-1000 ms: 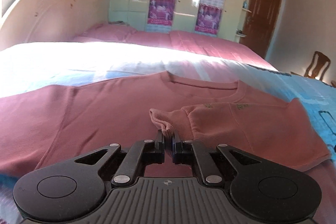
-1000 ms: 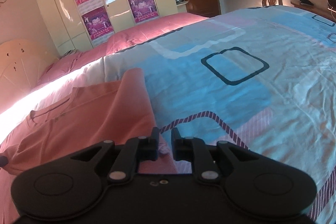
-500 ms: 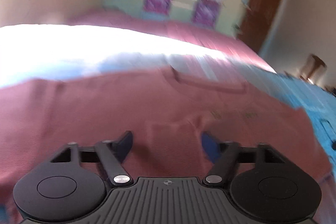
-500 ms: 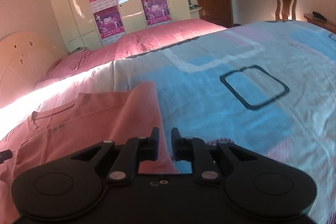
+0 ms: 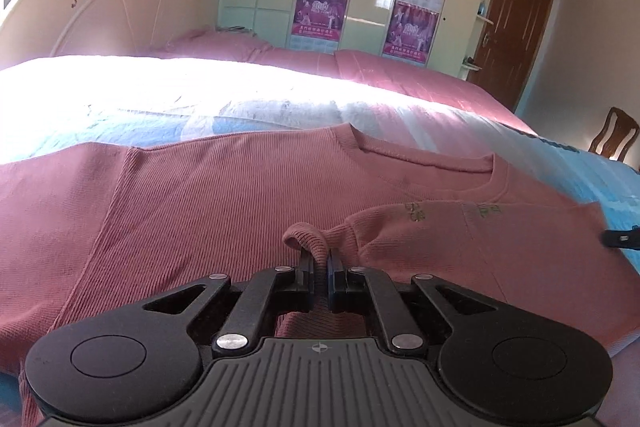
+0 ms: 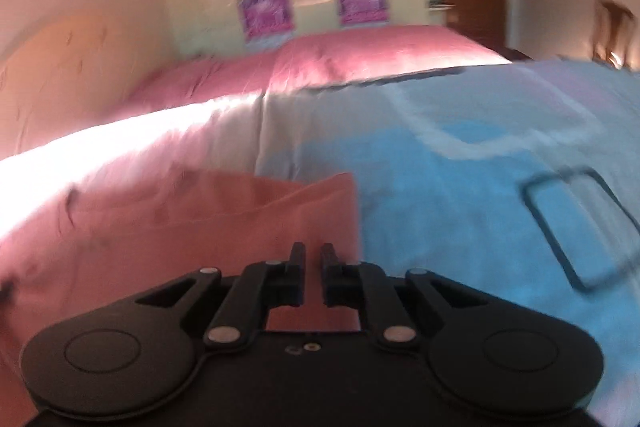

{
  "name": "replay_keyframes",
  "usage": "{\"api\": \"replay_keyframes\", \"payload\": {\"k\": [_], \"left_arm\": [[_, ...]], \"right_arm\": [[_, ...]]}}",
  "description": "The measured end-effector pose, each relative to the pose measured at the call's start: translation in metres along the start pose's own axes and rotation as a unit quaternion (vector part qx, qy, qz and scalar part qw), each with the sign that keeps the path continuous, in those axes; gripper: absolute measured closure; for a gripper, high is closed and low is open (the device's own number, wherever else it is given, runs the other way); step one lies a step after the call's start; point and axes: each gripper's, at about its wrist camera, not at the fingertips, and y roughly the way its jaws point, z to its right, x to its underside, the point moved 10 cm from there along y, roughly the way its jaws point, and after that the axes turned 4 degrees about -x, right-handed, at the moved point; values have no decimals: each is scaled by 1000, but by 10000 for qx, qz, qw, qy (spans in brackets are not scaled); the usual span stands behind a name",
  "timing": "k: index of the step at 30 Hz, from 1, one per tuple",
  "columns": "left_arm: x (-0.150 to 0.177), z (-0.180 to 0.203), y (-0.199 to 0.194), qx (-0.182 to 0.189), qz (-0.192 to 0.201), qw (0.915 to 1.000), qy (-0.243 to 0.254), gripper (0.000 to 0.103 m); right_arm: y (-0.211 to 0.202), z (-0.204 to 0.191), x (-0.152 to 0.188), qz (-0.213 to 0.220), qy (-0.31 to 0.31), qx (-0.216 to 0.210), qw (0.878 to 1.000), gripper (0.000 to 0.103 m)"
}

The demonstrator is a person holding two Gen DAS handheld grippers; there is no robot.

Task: Fold small clothes

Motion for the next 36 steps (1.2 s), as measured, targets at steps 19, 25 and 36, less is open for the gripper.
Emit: {"api": "replay_keyframes", "payload": {"k": [19, 25, 36], "left_arm": [[0, -21, -49, -401, 374, 9973, 492, 54], [19, 68, -66, 522, 203, 9934, 1002, 54], [40, 87, -66, 686, -94, 9921, 1043, 54]], "right_arm": [[-80, 8, 43, 18, 24, 307, 9995, 86], [-91, -43, 61, 4, -288, -133, 9995, 90], [-110, -33, 72, 83, -125, -15, 9999, 84]]}}
